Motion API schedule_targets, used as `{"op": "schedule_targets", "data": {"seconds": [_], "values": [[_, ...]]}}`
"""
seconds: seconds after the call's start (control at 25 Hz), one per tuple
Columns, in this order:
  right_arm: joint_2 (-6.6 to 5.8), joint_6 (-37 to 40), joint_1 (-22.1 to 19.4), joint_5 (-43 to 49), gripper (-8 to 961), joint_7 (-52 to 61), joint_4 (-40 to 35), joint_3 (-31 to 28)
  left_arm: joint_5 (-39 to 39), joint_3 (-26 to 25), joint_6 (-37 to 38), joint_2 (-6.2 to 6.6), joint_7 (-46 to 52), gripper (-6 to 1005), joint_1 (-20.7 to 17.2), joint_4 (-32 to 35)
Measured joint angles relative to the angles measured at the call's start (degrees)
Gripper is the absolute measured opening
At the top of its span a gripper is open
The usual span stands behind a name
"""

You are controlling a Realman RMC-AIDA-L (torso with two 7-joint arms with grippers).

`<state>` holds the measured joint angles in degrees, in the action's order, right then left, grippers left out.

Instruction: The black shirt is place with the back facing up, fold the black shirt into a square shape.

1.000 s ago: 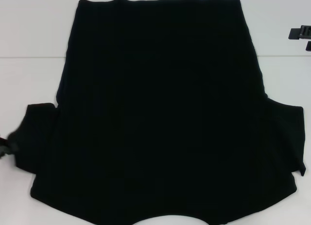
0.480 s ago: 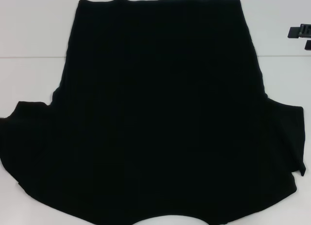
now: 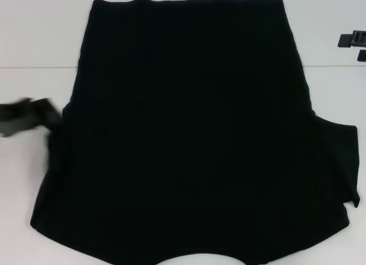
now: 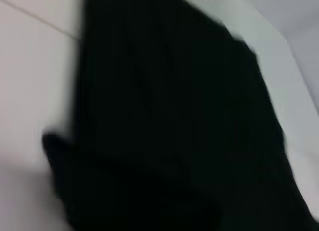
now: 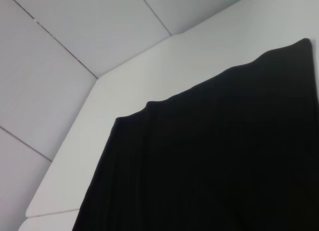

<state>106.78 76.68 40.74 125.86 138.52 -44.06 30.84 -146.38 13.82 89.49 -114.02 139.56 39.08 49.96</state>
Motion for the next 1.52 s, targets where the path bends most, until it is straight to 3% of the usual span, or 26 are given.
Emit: {"op": "schedule_targets", "data": {"seconds": [0.08, 0.12, 0.32, 0.48, 0.56, 0.76, 1.0, 1.24, 1.36, 1.48, 1.52], "values": [[0.02, -0.22, 0.00, -0.01, 865, 0.00, 0.06, 0.00, 0.69, 5.82, 0.40, -1.07, -0.04, 12, 1.43, -1.43], [0.06, -0.33, 0.02, -0.01, 864, 0.00, 0.08, 0.00, 0.76, 11.83, 0.25, -2.05, -0.06, 14, 2.36, -2.44], [0.14, -0.50, 0.07, -0.01, 859, -0.02, 0.15, 0.00, 0.33, 19.00, -0.51, -2.60, 1.47, 31, 2.77, -2.53], [0.17, -0.51, -0.04, -0.02, 855, -0.21, 0.18, 0.01, 2.40, 13.87, 0.91, -2.07, 0.31, 44, 0.90, -0.18], [0.16, -0.54, -0.17, -0.01, 853, -0.29, 0.19, -0.11, 5.59, 8.33, 3.07, -1.29, -3.94, 51, -0.57, 0.43], [-0.12, 0.07, -0.66, 0.34, 849, -1.73, 0.01, -0.02, 8.95, -0.29, 9.87, -0.44, -21.32, 228, -3.59, 0.12], [-1.26, 6.31, -1.63, 9.41, 843, -0.53, -0.63, -0.60, 12.94, -1.29, 9.51, -2.60, -31.91, 467, -6.29, -1.45], [-1.58, 11.38, -5.08, 12.82, 838, 3.53, -0.99, -1.20, 16.89, -1.22, 8.03, -2.79, -31.83, 669, -6.01, -2.55], [-1.19, 12.80, -6.06, 13.11, 835, 3.37, 0.50, -0.72, 18.06, -1.10, 7.77, -2.82, -31.77, 897, -5.87, -2.79], [-0.12, 12.32, -6.54, 13.25, 832, 2.86, 2.18, 0.46, 19.02, -0.96, 7.16, -2.97, -31.99, 898, -5.66, -3.91], [0.17, 11.52, -6.55, 13.36, 758, 2.78, 2.67, 0.97, 19.19, -0.96, 6.94, -2.98, -32.07, 899, -5.55, -4.39]]}}
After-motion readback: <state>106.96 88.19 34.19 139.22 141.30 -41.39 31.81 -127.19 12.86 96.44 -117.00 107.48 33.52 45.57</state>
